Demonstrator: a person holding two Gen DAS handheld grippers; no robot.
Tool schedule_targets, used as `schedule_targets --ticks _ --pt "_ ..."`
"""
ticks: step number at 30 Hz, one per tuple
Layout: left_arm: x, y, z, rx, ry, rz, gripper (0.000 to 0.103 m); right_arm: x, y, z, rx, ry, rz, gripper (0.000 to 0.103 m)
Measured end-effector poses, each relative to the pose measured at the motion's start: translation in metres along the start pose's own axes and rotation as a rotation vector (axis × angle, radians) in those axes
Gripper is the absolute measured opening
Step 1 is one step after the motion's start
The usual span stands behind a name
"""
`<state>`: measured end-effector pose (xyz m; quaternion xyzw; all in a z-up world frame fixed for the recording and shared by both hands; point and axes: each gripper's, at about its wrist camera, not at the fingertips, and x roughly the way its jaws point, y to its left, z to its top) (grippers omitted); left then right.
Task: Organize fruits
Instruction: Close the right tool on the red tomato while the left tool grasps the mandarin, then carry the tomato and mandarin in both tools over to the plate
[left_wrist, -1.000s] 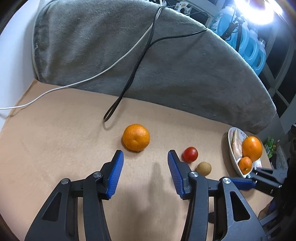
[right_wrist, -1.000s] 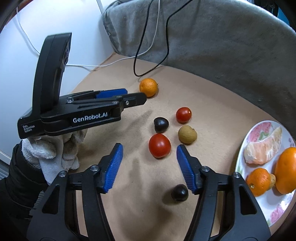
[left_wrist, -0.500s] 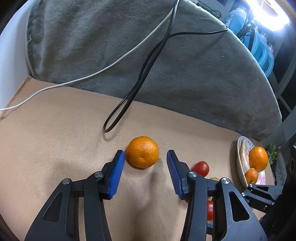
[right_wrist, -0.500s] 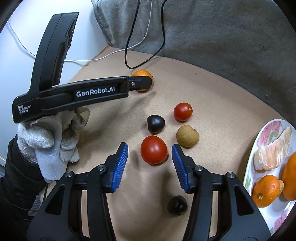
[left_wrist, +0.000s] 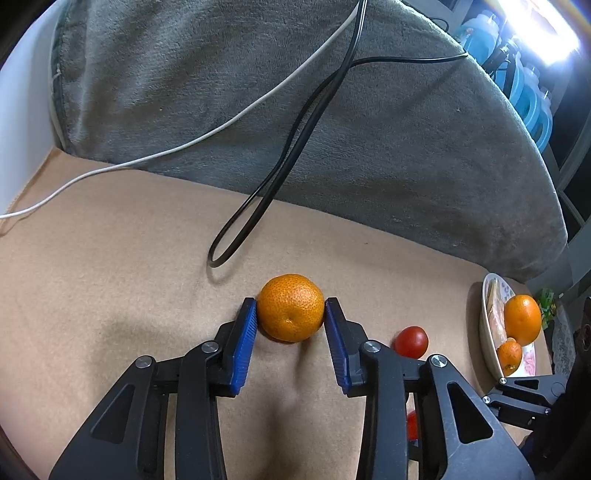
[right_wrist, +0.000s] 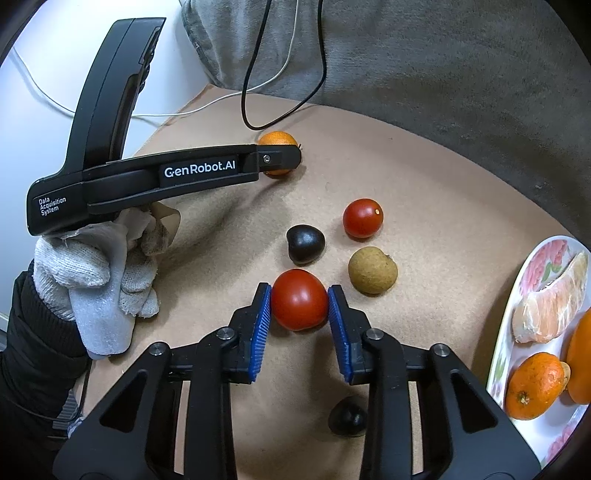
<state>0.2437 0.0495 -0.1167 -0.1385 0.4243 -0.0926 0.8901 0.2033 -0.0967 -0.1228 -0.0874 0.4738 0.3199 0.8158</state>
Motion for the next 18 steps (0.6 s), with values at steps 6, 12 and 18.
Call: schedule_targets --ticks 6,12,18 --pt "-0.012 -0.006 -0.001 0.0 -0.012 -0.006 0.035 -0.01 0.001 -0.003 0.02 -0.024 0.02 0.032" --pt "-0.025 -0.02 -0.005 0.017 -0.032 -0.023 0.035 -0.031 0.0 -0.006 0.045 -0.064 0.031 0.032" --pt "-0.041 -0.037 -0.008 0.044 -0.058 -0.041 0.035 -0.057 0.0 -0.013 0.062 -0.107 0.019 0.032"
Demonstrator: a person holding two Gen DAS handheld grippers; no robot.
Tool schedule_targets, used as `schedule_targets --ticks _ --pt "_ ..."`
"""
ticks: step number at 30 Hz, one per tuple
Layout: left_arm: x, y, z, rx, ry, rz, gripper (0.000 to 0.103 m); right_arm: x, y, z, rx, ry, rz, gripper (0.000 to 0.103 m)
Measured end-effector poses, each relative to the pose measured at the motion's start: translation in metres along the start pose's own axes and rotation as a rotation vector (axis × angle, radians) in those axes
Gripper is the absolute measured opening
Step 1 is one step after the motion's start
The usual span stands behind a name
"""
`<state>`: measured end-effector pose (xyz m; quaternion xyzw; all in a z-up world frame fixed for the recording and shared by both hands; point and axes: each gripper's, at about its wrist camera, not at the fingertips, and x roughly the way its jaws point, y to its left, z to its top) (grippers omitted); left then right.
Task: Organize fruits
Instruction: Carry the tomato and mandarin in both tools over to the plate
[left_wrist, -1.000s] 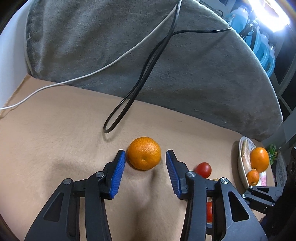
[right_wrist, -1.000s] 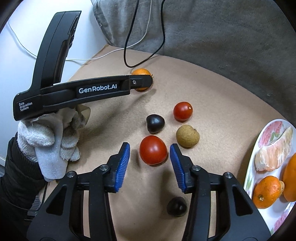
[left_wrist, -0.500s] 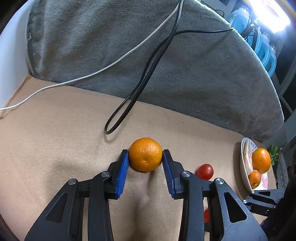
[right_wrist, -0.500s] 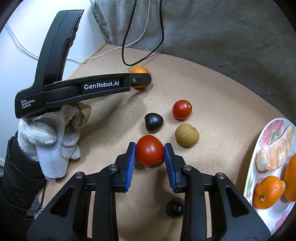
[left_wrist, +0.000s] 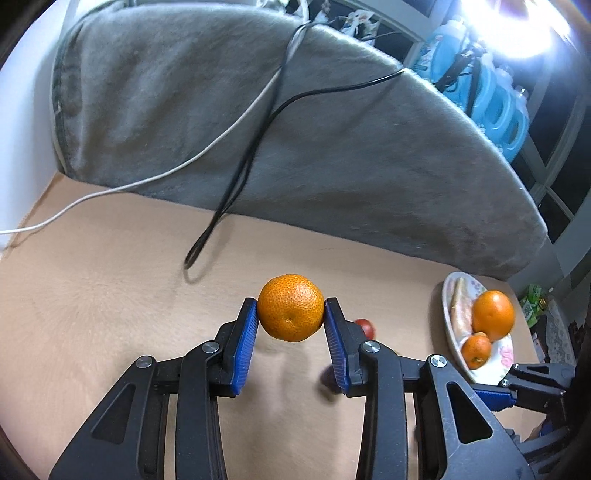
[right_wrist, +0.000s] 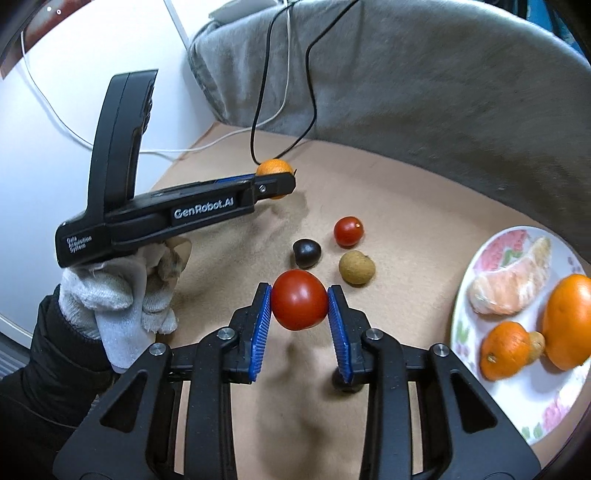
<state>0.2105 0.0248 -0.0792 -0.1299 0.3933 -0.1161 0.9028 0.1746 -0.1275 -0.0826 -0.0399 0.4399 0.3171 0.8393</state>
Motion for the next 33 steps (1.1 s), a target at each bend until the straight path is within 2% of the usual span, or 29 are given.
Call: schedule_targets --ticks 14,25,33 --pt "-0.046 -0.05 -0.013 0.087 -0.051 -0.074 0.035 -0.055 0.008 -0.023 0.024 -0.086 -0.058 0.032" --pt "-0.06 -0.091 -0.026 0.162 -0.055 -0.128 0.035 -0.105 -0.001 -0.054 0.081 -0.154 -0.107 0.032" --pt "-0.052 -0.123 -0.034 0.208 -0.029 -0.163 0.035 -0.13 -0.028 -0.076 0.141 -0.185 -0.145 0.032"
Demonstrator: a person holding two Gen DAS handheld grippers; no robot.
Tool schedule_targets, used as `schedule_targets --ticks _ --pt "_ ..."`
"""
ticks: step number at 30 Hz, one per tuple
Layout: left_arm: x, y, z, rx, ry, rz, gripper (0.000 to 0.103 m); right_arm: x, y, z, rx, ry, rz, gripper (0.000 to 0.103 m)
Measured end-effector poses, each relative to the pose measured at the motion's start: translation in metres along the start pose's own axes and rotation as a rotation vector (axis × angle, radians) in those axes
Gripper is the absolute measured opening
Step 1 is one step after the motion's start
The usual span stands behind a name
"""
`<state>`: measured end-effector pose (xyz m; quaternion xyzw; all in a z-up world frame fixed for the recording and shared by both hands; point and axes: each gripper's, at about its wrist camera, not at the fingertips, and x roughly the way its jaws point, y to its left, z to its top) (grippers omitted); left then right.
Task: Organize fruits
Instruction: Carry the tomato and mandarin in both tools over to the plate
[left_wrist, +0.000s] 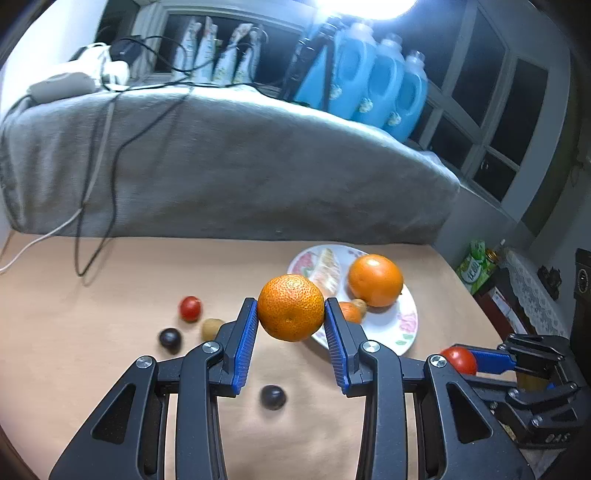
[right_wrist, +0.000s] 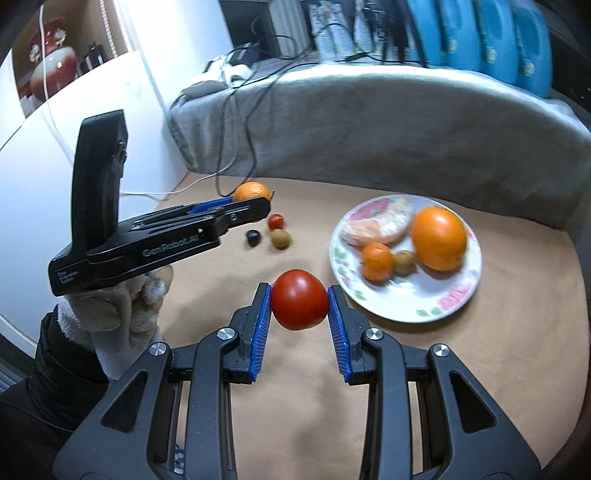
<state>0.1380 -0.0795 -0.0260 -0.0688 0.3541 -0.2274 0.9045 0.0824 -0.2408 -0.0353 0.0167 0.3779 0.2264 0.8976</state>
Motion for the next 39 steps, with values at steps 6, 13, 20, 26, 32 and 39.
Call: schedule_targets --ticks 6,13,20,26,32,39 --pt "0.02 -0.02 0.0 0.025 0.032 -0.025 0.035 -0.002 -0.034 -0.009 0.053 0.005 -0.032 0.032" --pt "0.042 -0.034 0.003 0.048 0.067 -0.039 0.035 0.006 -0.069 -0.013 0.091 0.017 -0.071 0.032" --pt "0.061 -0.046 0.006 0.068 0.101 -0.044 0.035 0.022 -0.084 -0.015 0.107 0.036 -0.066 0.032" --pt "0.074 -0.05 0.008 0.073 0.124 -0.05 0.035 0.034 -0.09 -0.013 0.109 0.049 -0.062 0.032" --pt "0.08 -0.05 0.011 0.069 0.136 -0.057 0.035 0.043 -0.09 -0.011 0.094 0.058 -0.064 0.033" --pt "0.083 -0.047 0.013 0.058 0.144 -0.054 0.035 0.051 -0.09 -0.009 0.085 0.064 -0.072 0.033"
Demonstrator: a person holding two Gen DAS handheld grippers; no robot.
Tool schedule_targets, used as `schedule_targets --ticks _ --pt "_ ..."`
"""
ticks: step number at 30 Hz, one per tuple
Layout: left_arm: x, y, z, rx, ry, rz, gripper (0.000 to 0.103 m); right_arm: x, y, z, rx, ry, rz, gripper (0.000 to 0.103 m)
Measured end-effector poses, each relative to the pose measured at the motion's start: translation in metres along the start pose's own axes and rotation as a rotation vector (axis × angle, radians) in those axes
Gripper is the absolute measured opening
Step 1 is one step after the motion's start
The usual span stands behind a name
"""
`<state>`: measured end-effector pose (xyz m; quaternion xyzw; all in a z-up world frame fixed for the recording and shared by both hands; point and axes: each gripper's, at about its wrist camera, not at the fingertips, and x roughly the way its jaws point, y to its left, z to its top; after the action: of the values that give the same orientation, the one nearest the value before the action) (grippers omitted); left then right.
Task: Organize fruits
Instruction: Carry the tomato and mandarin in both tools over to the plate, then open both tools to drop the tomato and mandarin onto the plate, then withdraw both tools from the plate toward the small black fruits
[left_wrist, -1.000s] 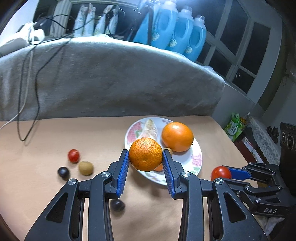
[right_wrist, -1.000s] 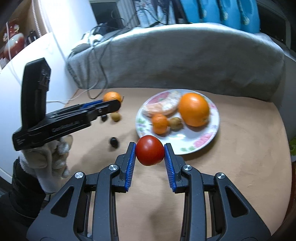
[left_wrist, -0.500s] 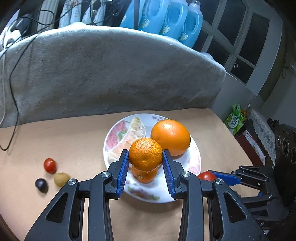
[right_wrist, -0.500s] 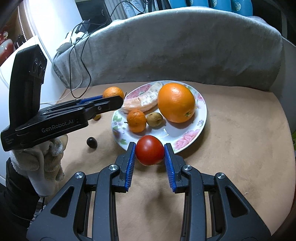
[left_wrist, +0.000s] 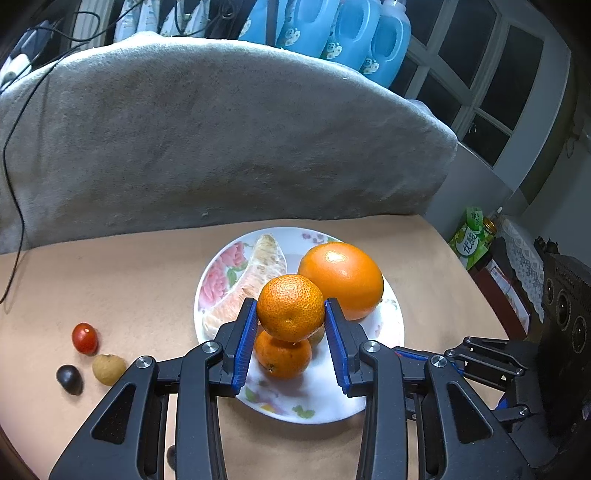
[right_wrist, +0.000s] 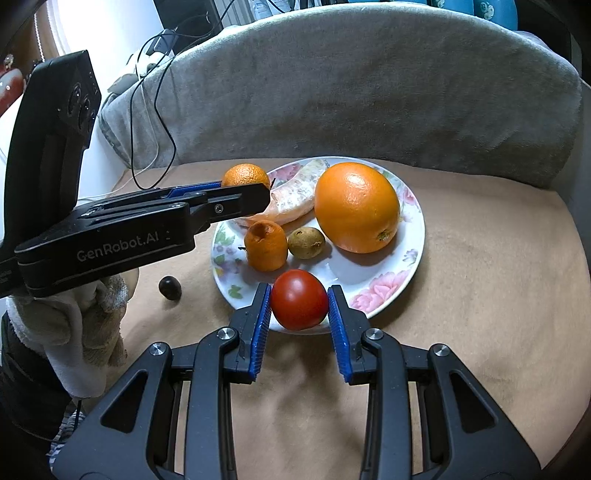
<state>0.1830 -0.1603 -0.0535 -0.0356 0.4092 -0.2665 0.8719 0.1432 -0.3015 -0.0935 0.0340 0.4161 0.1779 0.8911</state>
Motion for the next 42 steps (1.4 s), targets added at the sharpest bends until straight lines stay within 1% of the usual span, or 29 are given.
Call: schedule_targets --ticks 2,5,6,7,8,9,11,13,14,15,16,18,24,32,37,42 --pt "0.001 -0.001 0.0 0.002 0.002 0.001 0.035 0.001 0.001 0.0 -0.005 0.002 -0.001 0.033" --pt "0.0 -0.002 0.001 0.002 -0.004 0.001 0.046 0.002 0.0 0.001 -0.008 0.001 -0.003 0.033" --pt "0.0 -0.002 0.002 0.001 -0.007 -0.001 0.046 0.003 0.0 0.001 -0.008 0.001 -0.006 0.034" --pt "-0.001 -0.002 0.003 0.001 -0.009 -0.001 0.046 0.002 0.0 0.001 -0.008 -0.002 -0.007 0.038" --pt "-0.002 -0.002 0.003 0.001 -0.012 0.001 0.05 0.001 0.0 0.001 -0.008 -0.007 -0.008 0.051" --pt "-0.003 -0.003 0.004 0.001 -0.015 0.002 0.054 0.001 0.0 0.001 -0.009 -0.013 -0.011 0.062" --pt "-0.005 -0.002 0.004 0.001 -0.021 0.003 0.055 -0.002 0.002 0.002 -0.019 -0.025 -0.017 0.064" --pt "-0.007 -0.002 0.004 0.001 -0.024 0.004 0.06 -0.004 0.004 0.002 -0.027 -0.028 -0.018 0.067" --pt "-0.008 -0.001 0.004 0.0 -0.028 0.005 0.063 -0.005 0.005 0.002 -0.027 -0.03 -0.018 0.073" --pt "-0.01 0.0 0.004 -0.004 -0.033 0.007 0.064 -0.007 0.005 0.002 -0.027 -0.036 -0.018 0.077" --pt "-0.011 0.0 0.004 -0.007 -0.034 0.008 0.064 -0.008 0.006 0.002 -0.027 -0.041 -0.016 0.079" --pt "-0.014 0.003 0.003 -0.012 -0.039 0.009 0.064 -0.01 0.008 0.002 -0.027 -0.047 -0.008 0.084" --pt "-0.024 0.007 0.001 -0.009 -0.054 0.024 0.064 -0.012 0.015 0.0 -0.045 -0.048 0.002 0.086" --pt "-0.043 0.02 -0.004 -0.027 -0.079 0.044 0.064 -0.019 0.018 -0.002 -0.029 -0.064 0.014 0.086" --pt "-0.058 0.032 -0.01 -0.035 -0.095 0.067 0.064 -0.024 0.022 -0.001 -0.027 -0.078 0.026 0.086" --pt "-0.078 0.053 -0.019 -0.054 -0.117 0.104 0.064 -0.027 0.027 0.004 -0.025 -0.087 0.05 0.086"
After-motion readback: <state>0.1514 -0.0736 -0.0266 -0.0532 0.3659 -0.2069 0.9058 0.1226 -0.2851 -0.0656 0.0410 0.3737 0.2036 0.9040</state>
